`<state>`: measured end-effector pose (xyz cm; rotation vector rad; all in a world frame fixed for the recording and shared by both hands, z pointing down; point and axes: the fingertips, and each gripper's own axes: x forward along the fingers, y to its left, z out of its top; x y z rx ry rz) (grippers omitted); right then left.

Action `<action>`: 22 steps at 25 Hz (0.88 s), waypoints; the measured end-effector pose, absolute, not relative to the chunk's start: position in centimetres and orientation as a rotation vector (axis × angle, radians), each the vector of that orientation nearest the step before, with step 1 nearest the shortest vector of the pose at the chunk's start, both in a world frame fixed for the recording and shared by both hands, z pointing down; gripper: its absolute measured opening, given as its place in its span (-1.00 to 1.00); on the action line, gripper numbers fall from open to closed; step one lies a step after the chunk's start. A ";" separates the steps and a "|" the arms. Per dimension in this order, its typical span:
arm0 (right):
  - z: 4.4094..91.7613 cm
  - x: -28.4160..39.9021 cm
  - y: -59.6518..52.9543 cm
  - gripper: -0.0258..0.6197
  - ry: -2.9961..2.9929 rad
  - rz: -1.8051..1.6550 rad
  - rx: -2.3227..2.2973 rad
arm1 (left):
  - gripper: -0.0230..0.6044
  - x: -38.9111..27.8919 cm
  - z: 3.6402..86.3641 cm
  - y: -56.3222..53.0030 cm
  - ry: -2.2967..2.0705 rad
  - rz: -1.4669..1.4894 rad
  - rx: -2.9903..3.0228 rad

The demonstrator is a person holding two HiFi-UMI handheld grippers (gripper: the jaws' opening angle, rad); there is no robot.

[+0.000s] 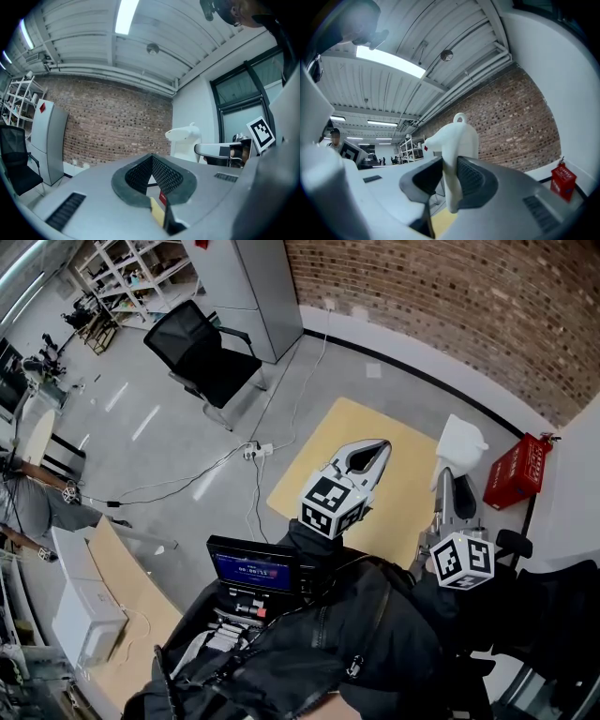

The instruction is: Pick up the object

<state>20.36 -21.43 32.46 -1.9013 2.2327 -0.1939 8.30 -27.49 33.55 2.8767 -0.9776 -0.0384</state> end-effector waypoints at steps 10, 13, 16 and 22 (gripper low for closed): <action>32.8 20.5 -21.5 -0.60 2.236 -0.228 -1.871 | -0.93 8.4 33.7 -27.3 -0.988 -0.035 2.863; 33.0 20.6 -21.4 -0.60 2.239 -0.241 -1.867 | -0.93 8.4 34.1 -27.3 -0.997 -0.033 2.860; 33.1 20.7 -21.2 -0.60 2.239 -0.245 -1.868 | -0.94 8.5 34.1 -27.1 -0.996 -0.027 2.861; 33.3 20.8 -21.1 -0.60 2.233 -0.250 -1.882 | -0.94 8.5 34.1 -27.0 -0.997 -0.023 2.858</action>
